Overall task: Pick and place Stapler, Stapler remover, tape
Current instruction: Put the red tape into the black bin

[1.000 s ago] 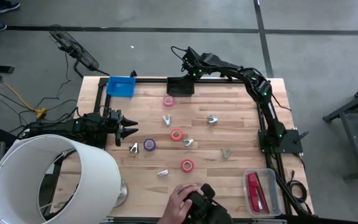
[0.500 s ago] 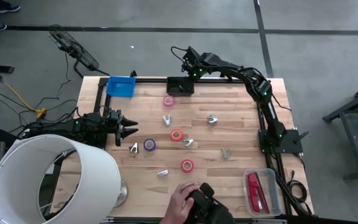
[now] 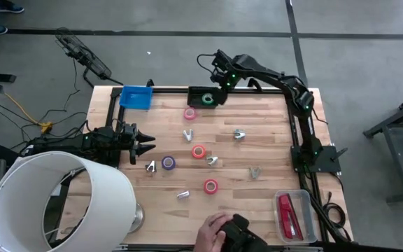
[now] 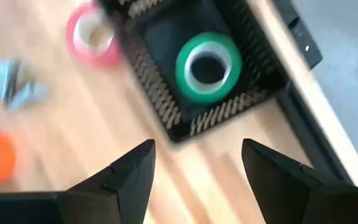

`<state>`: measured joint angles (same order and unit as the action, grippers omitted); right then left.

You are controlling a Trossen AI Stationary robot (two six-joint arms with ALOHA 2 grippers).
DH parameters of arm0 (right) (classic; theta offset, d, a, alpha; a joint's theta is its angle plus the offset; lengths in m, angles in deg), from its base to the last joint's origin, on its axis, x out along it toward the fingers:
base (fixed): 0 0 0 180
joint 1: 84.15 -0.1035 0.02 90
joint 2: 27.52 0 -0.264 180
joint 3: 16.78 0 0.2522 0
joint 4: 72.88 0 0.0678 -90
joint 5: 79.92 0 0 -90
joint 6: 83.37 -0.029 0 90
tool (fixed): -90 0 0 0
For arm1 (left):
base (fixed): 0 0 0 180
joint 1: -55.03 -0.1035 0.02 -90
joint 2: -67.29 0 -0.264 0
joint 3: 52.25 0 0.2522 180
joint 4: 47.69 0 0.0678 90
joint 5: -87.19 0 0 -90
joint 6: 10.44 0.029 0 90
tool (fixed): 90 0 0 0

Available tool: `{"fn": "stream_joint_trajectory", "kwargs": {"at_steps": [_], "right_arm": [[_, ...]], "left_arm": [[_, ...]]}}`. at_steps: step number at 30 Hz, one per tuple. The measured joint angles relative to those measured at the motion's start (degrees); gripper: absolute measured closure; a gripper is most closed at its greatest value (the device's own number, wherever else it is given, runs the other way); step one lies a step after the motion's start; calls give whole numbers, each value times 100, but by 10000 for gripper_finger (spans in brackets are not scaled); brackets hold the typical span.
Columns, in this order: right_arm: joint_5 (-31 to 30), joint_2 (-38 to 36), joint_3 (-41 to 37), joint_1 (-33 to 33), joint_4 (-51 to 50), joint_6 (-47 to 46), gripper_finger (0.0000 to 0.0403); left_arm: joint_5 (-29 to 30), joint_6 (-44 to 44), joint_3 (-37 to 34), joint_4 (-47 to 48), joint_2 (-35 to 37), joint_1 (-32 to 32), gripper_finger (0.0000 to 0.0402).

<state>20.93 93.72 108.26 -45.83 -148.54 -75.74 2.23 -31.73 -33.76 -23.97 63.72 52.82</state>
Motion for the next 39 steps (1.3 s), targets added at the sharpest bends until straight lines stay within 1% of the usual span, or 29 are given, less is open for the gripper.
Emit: {"fn": "stream_joint_trajectory", "kwargs": {"at_steps": [4, 8, 10, 14, 18, 22, 27, 30, 33, 39], "right_arm": [[-30, -188, -2, -75, -611, 62, 171], [-175, -341, -39, -154, -1079, -568, 171], [-198, -494, -260, -202, -1113, -863, 171], [-296, -1027, -1194, -339, -890, -1437, 171], [-629, -1790, -2299, -549, -443, -2204, 171], [-675, -2504, -3274, -810, -6, -3028, 171], [-601, -3121, -4147, -1217, 247, -4243, 171], [-597, -3329, -4510, -1445, 434, -4671, 171], [-582, -3469, -4731, -1645, 822, -4644, 171], [-349, -3481, -4773, -2076, 1585, -2910, 171]], "left_arm": [[0, -1, 0, -1, 0, 0, 224], [2, -1, 1, 0, 0, 0, 224], [2, 0, -1, 0, 1, -1, 224], [2, -1, 1, -2, 0, 0, 224], [3, 1, 1, 0, 0, -2, 224], [4, -1, 1, 0, 0, -1, 224], [4, 0, 0, 0, 0, -2, 224], [4, 1, -1, 0, 0, -2, 224], [4, -1, 0, 0, 0, -2, 224], [7, 0, -1, -1, 0, -2, 224]]}}
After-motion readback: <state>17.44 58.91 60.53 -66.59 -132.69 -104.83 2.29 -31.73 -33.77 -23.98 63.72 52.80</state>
